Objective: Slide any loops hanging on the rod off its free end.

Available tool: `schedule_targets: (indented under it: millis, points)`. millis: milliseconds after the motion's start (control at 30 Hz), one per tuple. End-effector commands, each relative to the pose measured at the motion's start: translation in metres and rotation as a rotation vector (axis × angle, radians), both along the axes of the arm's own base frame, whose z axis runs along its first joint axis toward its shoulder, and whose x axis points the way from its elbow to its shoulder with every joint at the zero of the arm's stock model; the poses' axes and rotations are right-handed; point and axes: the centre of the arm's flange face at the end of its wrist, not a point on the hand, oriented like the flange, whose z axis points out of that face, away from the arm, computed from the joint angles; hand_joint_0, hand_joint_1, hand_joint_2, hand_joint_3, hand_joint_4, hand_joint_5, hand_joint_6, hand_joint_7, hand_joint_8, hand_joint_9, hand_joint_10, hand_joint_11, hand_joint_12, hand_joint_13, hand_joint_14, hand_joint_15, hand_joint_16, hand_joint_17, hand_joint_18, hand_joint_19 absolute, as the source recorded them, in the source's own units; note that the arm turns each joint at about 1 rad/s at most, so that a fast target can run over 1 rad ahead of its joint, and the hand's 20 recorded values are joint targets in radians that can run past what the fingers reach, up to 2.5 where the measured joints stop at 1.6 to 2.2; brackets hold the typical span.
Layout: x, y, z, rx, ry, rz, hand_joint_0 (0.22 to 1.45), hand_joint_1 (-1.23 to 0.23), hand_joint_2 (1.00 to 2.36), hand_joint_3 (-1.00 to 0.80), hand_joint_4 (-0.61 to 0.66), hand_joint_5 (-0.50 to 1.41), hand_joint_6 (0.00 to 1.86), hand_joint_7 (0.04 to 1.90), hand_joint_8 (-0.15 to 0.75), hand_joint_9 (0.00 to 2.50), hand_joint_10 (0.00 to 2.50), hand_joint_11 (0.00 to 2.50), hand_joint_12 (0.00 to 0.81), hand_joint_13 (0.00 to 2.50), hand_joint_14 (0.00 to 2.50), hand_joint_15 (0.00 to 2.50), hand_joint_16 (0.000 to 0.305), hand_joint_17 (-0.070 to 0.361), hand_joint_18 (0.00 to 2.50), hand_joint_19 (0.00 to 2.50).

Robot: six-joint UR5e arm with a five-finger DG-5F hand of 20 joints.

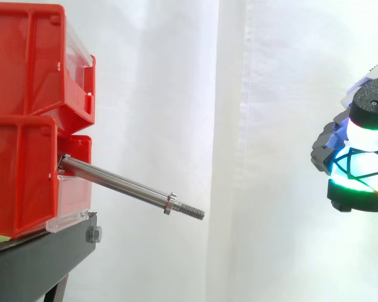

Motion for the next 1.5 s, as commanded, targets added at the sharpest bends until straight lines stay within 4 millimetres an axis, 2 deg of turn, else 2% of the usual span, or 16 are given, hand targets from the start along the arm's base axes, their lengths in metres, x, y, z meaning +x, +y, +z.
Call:
schedule_targets:
  millis: [0,100,200,333,433,467,533,600,667,733,900,1167,1267,1467]
  points:
    - [-0.0002,0.0001,-0.0001,0.003,0.001,-0.001,0.59,-0.73,1.01,-0.14,-0.01,-0.10,0.90,1.07,0.297,1.27,0.03,0.81,0.377,0.92,0.02,0.46,0.055,0.124,1.02,0.51]
    - [-0.0002,-0.0001,0.0000,0.003,0.000,-0.004,0.62,-0.80,1.01,-0.08,-0.04,-0.11,0.92,1.07,0.294,1.29,0.03,0.94,0.372,0.92,0.02,0.49,0.054,0.122,1.00,0.51]
    - [-0.0002,-0.0001,0.0000,0.003,0.000,-0.004,0.63,-0.81,1.02,-0.10,-0.06,-0.11,0.93,1.03,0.283,1.31,0.03,1.01,0.361,0.92,0.02,0.50,0.052,0.116,0.99,0.52]
    - [-0.0002,-0.0001,0.0000,0.003,0.000,-0.004,0.64,-0.81,1.02,-0.14,-0.08,-0.12,0.93,1.02,0.286,1.26,0.03,0.94,0.343,0.88,0.02,0.45,0.049,0.110,0.95,0.52]
    - [-0.0002,-0.0001,0.0000,0.003,0.000,-0.004,0.64,-0.80,1.02,-0.16,-0.07,-0.12,0.92,1.00,0.343,1.01,0.02,0.42,0.320,0.79,0.01,0.31,0.046,0.103,0.92,0.47]
    - [-0.0002,-0.0001,0.0000,0.003,0.000,-0.004,0.64,-0.80,1.02,-0.16,-0.08,-0.12,0.92,0.99,0.347,1.00,0.02,0.39,0.318,0.78,0.01,0.30,0.046,0.103,0.91,0.48]
    - [0.0000,0.0000,0.0000,0.004,-0.001,-0.004,0.63,-0.80,1.02,-0.17,-0.06,-0.12,0.92,0.98,0.339,0.79,0.00,0.08,0.311,0.71,0.01,0.22,0.045,0.101,0.89,0.44]
    - [0.0000,0.0001,0.0000,0.004,-0.001,-0.002,0.62,-0.79,1.01,-0.20,-0.05,-0.12,0.92,0.97,0.340,0.76,0.00,0.01,0.317,0.69,0.01,0.19,0.047,0.106,0.87,0.43]
    - [0.0000,0.0001,0.0000,0.004,-0.001,-0.002,0.61,-0.76,1.01,-0.23,-0.03,-0.12,0.91,1.01,0.318,0.73,0.00,0.00,0.315,0.66,0.01,0.18,0.047,0.106,0.85,0.43]
    - [0.0002,0.0002,0.0000,0.005,-0.002,-0.002,0.58,-0.67,1.01,-0.27,-0.02,-0.12,0.89,1.00,0.284,0.71,0.00,0.04,0.310,0.64,0.01,0.20,0.046,0.104,0.81,0.47]
    - [0.0002,0.0002,0.0000,0.009,-0.003,-0.005,0.57,-0.55,1.01,-0.30,-0.01,-0.12,0.87,1.01,0.256,0.72,0.00,0.08,0.311,0.62,0.01,0.22,0.045,0.102,0.78,0.49]
    - [0.0002,0.0002,0.0000,0.011,-0.004,-0.006,0.58,-0.50,1.01,-0.29,0.02,-0.11,0.85,1.00,0.253,0.78,0.01,0.14,0.316,0.63,0.01,0.24,0.045,0.102,0.78,0.50]
    - [0.0002,0.0002,0.0000,0.011,-0.004,-0.006,0.58,-0.50,1.01,-0.29,0.04,-0.10,0.84,1.03,0.261,0.81,0.01,0.22,0.324,0.65,0.01,0.28,0.045,0.102,0.78,0.51]
    - [0.0002,0.0002,0.0000,0.011,-0.004,-0.006,0.59,-0.57,1.02,-0.28,0.06,-0.10,0.85,1.05,0.271,0.86,0.02,0.37,0.337,0.66,0.01,0.32,0.045,0.101,0.79,0.51]
